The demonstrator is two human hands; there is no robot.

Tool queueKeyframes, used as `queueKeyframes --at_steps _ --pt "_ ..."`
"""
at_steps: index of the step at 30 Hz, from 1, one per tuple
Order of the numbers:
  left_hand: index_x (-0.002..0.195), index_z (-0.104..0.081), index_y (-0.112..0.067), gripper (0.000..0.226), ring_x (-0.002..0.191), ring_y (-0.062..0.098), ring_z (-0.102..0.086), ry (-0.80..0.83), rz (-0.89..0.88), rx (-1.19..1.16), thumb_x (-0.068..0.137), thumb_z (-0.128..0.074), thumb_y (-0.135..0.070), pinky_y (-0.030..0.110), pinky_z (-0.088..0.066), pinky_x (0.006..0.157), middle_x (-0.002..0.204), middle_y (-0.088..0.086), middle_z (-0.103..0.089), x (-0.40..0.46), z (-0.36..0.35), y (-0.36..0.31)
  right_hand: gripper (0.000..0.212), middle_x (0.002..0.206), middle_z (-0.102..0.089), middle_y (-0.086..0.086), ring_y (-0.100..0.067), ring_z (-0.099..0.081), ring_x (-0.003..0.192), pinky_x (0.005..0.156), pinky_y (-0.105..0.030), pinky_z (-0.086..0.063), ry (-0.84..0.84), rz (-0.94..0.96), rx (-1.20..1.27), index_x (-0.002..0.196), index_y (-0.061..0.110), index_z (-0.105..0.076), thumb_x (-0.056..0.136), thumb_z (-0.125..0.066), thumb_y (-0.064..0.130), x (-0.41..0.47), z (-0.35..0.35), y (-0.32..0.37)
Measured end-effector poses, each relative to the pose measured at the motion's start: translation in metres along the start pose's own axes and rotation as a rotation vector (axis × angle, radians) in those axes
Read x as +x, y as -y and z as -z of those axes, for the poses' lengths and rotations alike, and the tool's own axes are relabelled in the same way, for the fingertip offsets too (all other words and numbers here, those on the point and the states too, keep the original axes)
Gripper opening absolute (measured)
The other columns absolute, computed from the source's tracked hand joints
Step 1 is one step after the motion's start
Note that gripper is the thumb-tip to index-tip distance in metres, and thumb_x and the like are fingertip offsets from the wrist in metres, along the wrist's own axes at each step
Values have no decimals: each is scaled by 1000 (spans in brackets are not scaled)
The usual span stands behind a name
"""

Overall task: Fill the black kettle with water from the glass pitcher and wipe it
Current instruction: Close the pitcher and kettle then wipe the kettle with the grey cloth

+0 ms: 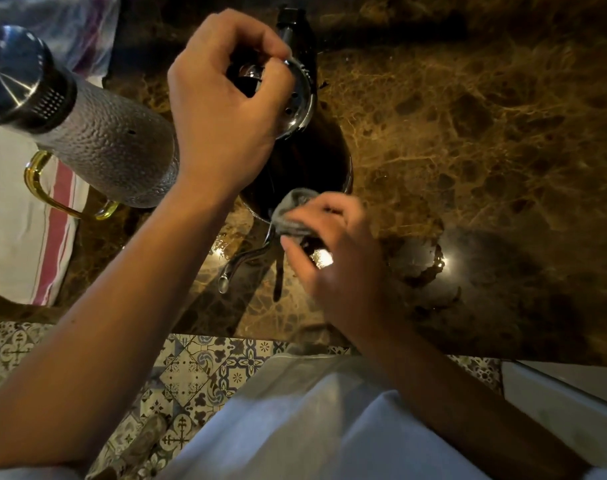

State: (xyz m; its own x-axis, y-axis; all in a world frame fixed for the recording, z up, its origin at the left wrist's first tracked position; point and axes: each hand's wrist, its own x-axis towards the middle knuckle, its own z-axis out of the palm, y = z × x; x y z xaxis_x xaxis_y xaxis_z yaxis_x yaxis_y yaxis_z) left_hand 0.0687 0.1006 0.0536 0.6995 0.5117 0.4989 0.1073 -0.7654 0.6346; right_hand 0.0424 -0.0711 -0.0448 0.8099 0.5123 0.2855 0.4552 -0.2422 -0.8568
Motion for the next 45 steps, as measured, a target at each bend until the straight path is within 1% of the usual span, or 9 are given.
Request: queueKeyframes --at_steps 8,12,15,23,30,35,40,43,45 --pt "102 -72 -1 16 97 20 -69 8 9 0 94 -63 -11 27 -54 87 102 9 -73 0 1 -1 20 118 -60 2 -9 -64 94 83 -32 -57 -173 -231 99 104 13 -72 92 -63 2 30 20 -34" --pt "101 -71 -3 14 97 17 -68 20 7 -9 94 -63 -11 20 -52 88 103 8 -73 0 1 -2 29 122 -66 -2 2 -64 98 89 -24 -55 -26 -345 233 117 17 -72 98 -58 1 71 30 -51" --pt "101 -70 -5 13 98 15 -67 24 21 -11 93 -63 -12 19 -51 88 103 7 -72 0 2 -3 31 126 -70 0 -7 -68 116 103 -38 -58 83 -431 318 121 23 -75 100 -56 10 96 30 -58" --pt "99 -71 -8 11 97 16 -68 15 38 2 91 -64 -12 18 -50 86 101 6 -73 0 2 -7 34 103 -82 1 -13 -78 99 92 -33 -62 310 -504 453 113 16 -81 99 -53 5 158 29 -44" --pt "98 -71 -9 11 95 11 -65 22 44 8 91 -64 -14 11 -46 84 100 5 -73 0 2 -8 27 106 -81 2 -9 -76 100 94 -32 -61 407 -438 249 112 17 -81 99 -58 12 164 35 -59" --pt "96 -71 -10 10 95 15 -68 -15 80 6 91 -64 -15 21 -51 84 98 5 -74 -1 0 -12 19 93 -76 1 -14 -70 86 72 -31 -52 519 -297 -92 98 20 -79 98 -60 21 155 67 -54" --pt "95 -71 -12 11 91 10 -64 -53 102 46 92 -63 -18 11 -45 80 95 1 -73 -2 -3 -16 40 68 -59 -3 -16 -54 64 64 -31 -43 452 -293 144 71 14 -64 99 -64 43 122 105 -28" --pt "96 -70 -15 12 86 3 -60 -69 126 77 93 -61 -22 8 -42 78 93 -5 -69 -4 -6 -19 15 82 -69 3 -16 -66 75 69 -35 -54 535 -141 27 89 28 -67 94 -73 41 95 108 -13" --pt "96 -68 -21 7 81 -1 -56 -37 117 89 94 -62 -22 7 -40 77 94 -8 -66 -3 -4 -22 24 84 -68 0 -13 -63 71 64 -40 -53 663 -82 -32 105 36 -61 89 -78 39 77 103 -5"
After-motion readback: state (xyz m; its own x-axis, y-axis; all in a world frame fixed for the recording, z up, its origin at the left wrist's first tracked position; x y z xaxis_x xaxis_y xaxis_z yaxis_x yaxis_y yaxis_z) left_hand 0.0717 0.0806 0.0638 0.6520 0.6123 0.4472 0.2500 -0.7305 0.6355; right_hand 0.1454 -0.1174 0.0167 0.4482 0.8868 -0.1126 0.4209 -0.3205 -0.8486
